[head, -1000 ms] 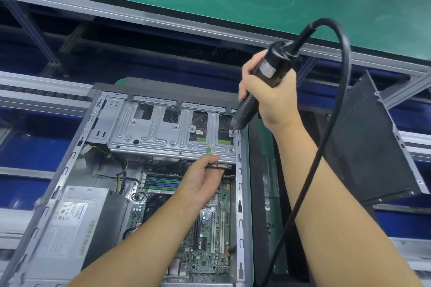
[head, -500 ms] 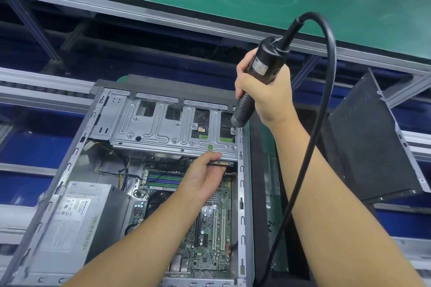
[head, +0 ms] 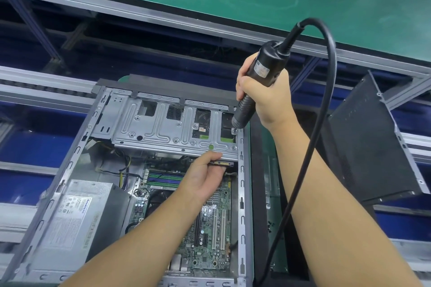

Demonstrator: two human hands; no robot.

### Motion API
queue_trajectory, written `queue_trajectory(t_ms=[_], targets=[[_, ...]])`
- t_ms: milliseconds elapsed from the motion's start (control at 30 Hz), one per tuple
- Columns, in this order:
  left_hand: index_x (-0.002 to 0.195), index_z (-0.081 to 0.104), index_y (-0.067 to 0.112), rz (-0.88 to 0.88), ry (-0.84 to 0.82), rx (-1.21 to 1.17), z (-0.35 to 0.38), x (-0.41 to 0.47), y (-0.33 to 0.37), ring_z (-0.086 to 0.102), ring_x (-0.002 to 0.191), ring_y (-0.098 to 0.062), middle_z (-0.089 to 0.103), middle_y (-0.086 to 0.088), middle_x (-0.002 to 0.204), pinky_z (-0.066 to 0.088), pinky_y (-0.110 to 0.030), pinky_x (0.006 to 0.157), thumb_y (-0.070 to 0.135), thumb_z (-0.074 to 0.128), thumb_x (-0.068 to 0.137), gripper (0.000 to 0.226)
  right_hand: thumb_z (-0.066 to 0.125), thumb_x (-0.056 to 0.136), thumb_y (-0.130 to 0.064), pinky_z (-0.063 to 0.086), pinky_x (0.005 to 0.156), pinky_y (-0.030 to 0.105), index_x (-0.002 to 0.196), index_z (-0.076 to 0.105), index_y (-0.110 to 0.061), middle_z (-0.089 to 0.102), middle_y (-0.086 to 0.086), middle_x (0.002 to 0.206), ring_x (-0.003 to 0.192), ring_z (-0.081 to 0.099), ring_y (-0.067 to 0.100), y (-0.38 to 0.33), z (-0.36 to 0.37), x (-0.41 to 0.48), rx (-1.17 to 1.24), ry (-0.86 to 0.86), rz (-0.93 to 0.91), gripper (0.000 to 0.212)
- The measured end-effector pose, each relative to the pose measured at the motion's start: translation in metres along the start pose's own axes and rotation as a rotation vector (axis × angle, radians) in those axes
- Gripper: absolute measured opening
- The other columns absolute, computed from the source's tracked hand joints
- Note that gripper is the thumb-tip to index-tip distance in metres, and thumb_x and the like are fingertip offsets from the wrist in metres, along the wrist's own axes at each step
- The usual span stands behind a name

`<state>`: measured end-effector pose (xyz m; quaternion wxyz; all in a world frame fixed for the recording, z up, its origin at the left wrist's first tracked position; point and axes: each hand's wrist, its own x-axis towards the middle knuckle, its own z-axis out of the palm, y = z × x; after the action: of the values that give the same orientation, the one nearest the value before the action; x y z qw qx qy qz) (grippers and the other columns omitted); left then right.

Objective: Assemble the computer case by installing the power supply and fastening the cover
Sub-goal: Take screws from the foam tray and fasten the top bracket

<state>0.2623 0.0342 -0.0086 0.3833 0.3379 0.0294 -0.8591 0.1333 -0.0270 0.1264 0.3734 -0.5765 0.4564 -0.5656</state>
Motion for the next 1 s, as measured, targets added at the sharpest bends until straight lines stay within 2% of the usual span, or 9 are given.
queue_trajectory(t_ms=[67, 100, 233, 333, 467, 567, 733, 867, 1000], targets=[[0.087, 0.058, 0.002, 0.003, 0.015, 0.001, -0.001, 0.001, 0.000, 0.072, 0.065, -0.023, 0.070, -0.015, 0.076, 0.059, -0.028, 0.059, -0.007, 0.046, 0.092, 0.016, 0.057, 0.077, 0.002, 0.050, 0.063, 0.043, 0.083, 0.058, -0.012, 0.054, 0.015, 0.073, 0.058, 0.052, 0.029, -0.001, -0.001, 0.000, 0.007, -0.007, -0.012, 0.015], [0.088, 0.058, 0.003, 0.002, 0.011, -0.001, -0.002, 0.002, -0.001, 0.072, 0.066, -0.024, 0.070, -0.015, 0.077, 0.059, -0.029, 0.061, -0.006, 0.048, 0.090, 0.013, 0.058, 0.077, 0.002, 0.050, 0.063, 0.043, 0.085, 0.058, -0.011, 0.056, 0.014, 0.075, 0.058, 0.052, 0.029, -0.001, -0.002, 0.000, 0.012, -0.010, -0.018, 0.015], [0.094, 0.059, 0.005, 0.001, -0.019, 0.008, -0.005, 0.005, 0.000, 0.070, 0.078, -0.025, 0.069, -0.015, 0.086, 0.058, -0.033, 0.078, -0.001, 0.061, 0.071, 0.023, 0.058, 0.077, 0.005, 0.051, 0.062, 0.041, 0.087, 0.058, -0.008, 0.057, 0.011, 0.076, 0.056, 0.052, 0.029, -0.002, -0.002, 0.000, 0.030, -0.008, -0.035, 0.017], [0.095, 0.063, 0.001, 0.038, -0.021, 0.022, -0.008, 0.006, -0.001, 0.068, 0.091, -0.030, 0.069, -0.020, 0.097, 0.052, -0.039, 0.098, -0.002, 0.068, 0.070, 0.026, 0.056, 0.078, 0.009, 0.050, 0.061, 0.039, 0.086, 0.058, -0.009, 0.058, 0.006, 0.074, 0.055, 0.052, 0.028, -0.005, -0.003, -0.003, 0.036, 0.007, -0.051, 0.020], [0.107, 0.066, -0.006, 0.039, -0.081, 0.048, -0.015, 0.001, 0.002, 0.063, 0.116, -0.033, 0.063, -0.025, 0.124, 0.042, -0.044, 0.111, 0.001, 0.075, 0.074, 0.035, 0.058, 0.078, 0.006, 0.048, 0.060, 0.038, 0.084, 0.064, -0.025, 0.061, 0.000, 0.074, 0.055, 0.052, 0.027, -0.024, -0.007, -0.001, 0.103, 0.012, -0.175, 0.032], [0.108, 0.070, -0.001, 0.019, -0.175, -0.030, -0.019, -0.004, 0.009, 0.060, 0.123, -0.033, 0.063, -0.023, 0.128, 0.039, -0.044, 0.113, 0.007, 0.082, 0.071, 0.040, 0.058, 0.079, 0.003, 0.048, 0.060, 0.039, 0.083, 0.066, -0.037, 0.062, -0.003, 0.077, 0.056, 0.052, 0.027, -0.036, -0.009, 0.000, 0.106, -0.030, -0.251, 0.041], [0.130, 0.049, 0.002, 0.013, -0.108, -0.070, -0.015, -0.007, 0.013, 0.057, 0.125, -0.035, 0.056, -0.023, 0.137, 0.043, -0.044, 0.109, 0.004, 0.069, 0.080, 0.054, 0.059, 0.074, -0.001, 0.046, 0.058, 0.042, 0.078, 0.066, -0.034, 0.058, 0.004, 0.070, 0.053, 0.047, 0.034, -0.035, -0.012, -0.016, 0.174, 0.054, -0.181, 0.034], [0.128, 0.047, 0.001, -0.006, -0.095, -0.052, -0.013, -0.008, 0.013, 0.058, 0.124, -0.034, 0.053, -0.024, 0.139, 0.042, -0.043, 0.110, 0.004, 0.068, 0.078, 0.055, 0.060, 0.074, -0.002, 0.047, 0.059, 0.037, 0.079, 0.066, -0.031, 0.059, 0.004, 0.070, 0.054, 0.050, 0.029, -0.038, -0.019, -0.028, 0.178, 0.083, -0.169, 0.030], [0.122, 0.054, 0.002, 0.036, -0.055, 0.141, -0.022, -0.014, 0.012, 0.062, 0.117, -0.026, 0.060, -0.021, 0.128, 0.044, -0.039, 0.107, 0.019, 0.072, 0.082, 0.047, 0.060, 0.076, -0.002, 0.047, 0.059, 0.040, 0.080, 0.066, -0.030, 0.059, 0.004, 0.072, 0.055, 0.051, 0.028, -0.043, -0.034, -0.039, 0.176, 0.134, -0.158, 0.029]])
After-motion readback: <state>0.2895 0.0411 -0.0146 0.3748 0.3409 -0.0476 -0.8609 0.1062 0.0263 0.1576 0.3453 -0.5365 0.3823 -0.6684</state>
